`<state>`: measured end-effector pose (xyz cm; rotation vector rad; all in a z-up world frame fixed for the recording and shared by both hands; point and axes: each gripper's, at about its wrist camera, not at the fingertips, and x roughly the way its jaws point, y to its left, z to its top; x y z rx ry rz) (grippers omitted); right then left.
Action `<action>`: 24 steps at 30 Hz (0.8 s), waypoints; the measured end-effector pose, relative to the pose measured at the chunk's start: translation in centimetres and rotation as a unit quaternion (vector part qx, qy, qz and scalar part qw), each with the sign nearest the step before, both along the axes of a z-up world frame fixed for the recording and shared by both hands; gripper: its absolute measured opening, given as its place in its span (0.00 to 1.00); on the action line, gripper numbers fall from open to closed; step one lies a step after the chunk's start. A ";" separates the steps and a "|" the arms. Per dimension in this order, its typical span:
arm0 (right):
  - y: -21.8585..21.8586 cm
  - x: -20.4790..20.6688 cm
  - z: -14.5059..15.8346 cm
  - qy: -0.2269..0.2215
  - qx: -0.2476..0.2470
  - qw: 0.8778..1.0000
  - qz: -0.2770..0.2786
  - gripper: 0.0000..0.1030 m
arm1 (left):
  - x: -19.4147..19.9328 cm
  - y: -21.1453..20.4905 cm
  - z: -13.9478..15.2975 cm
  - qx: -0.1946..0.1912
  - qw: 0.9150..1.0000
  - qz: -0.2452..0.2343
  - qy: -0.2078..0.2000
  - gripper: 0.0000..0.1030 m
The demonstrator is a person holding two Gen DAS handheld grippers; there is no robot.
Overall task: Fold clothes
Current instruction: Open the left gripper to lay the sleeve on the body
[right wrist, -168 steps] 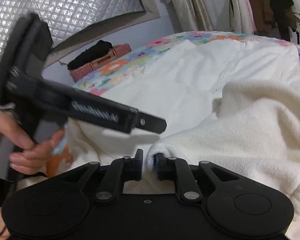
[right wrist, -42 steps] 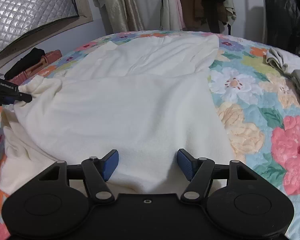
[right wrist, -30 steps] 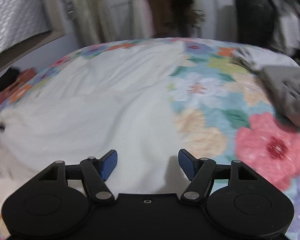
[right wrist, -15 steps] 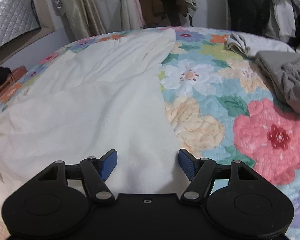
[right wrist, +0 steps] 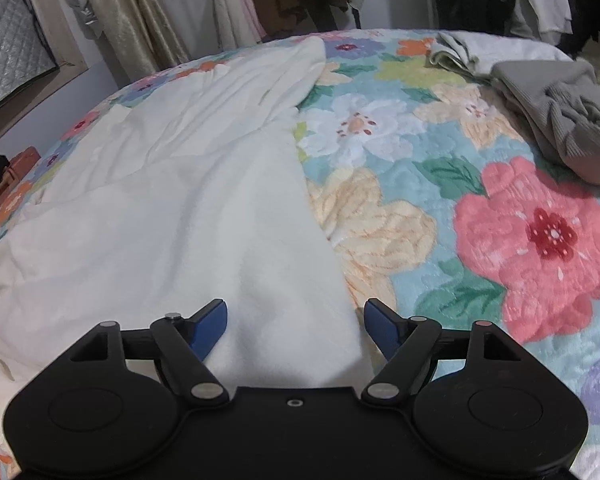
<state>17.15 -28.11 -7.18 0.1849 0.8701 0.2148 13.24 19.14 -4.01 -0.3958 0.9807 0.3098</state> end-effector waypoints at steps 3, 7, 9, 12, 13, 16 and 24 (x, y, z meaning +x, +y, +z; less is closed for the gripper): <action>-0.5 0.2 -0.3 0.011 0.014 1.000 -0.010 0.80 | 0.1 -0.6 -0.1 0.008 1.000 -0.008 0.004 0.59; -0.6 0.3 -0.5 0.014 0.018 1.000 -0.012 0.81 | 0.2 -1.4 -0.1 0.021 1.000 -0.020 0.006 0.60; -0.6 0.3 -0.5 0.014 0.016 1.000 -0.011 0.81 | 0.2 -1.5 -0.1 0.022 0.999 -0.025 0.005 0.61; -0.7 0.4 -0.7 0.015 0.016 1.000 -0.013 0.83 | 0.3 -1.9 -0.1 0.019 0.999 -0.037 0.005 0.62; -0.7 0.5 -0.8 0.016 0.017 1.000 -0.014 0.83 | 0.3 -2.0 -0.1 0.019 0.999 -0.041 0.006 0.63; -0.7 0.5 -0.6 0.017 0.015 1.000 -0.015 0.83 | 0.2 -2.5 0.3 0.025 0.998 -0.052 -0.002 0.63; -1.3 -0.1 2.0 -0.022 0.047 0.999 -0.002 0.83 | 1.1 -4.2 4.3 0.051 0.981 -0.180 -0.055 0.63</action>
